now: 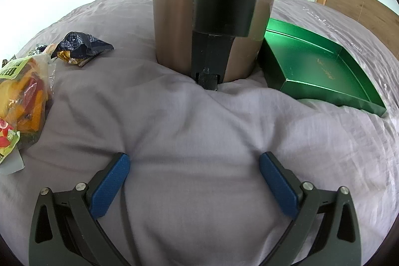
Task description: Organize snacks
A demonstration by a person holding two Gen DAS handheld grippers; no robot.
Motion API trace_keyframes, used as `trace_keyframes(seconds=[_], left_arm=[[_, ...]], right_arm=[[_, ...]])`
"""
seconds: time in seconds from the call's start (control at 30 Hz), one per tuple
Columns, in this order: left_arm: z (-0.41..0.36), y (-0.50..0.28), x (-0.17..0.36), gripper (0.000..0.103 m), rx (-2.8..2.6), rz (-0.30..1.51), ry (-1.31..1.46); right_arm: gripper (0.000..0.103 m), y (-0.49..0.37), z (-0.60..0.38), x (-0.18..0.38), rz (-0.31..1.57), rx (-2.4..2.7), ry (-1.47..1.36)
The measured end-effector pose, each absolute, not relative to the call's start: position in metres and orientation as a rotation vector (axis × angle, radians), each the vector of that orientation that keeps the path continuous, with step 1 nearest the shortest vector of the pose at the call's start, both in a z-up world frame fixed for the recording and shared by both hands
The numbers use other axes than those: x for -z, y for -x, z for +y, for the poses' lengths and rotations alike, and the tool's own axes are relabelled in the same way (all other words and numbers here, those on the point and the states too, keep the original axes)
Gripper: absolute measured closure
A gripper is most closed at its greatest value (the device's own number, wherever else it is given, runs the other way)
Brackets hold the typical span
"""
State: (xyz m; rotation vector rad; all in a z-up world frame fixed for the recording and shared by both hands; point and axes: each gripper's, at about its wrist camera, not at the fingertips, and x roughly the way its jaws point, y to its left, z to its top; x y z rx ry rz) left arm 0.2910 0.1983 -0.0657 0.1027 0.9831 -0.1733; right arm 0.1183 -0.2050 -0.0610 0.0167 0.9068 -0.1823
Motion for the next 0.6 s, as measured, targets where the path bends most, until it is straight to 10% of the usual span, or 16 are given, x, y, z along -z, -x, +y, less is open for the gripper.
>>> trace_keyframes(seconds=[0.6], left_arm=[[0.200, -0.183, -0.019, 0.001, 0.158, 0.857, -0.017]], right_arm=[[0.000, -0.085, -0.200, -0.008, 0.883, 0.088, -0.083]])
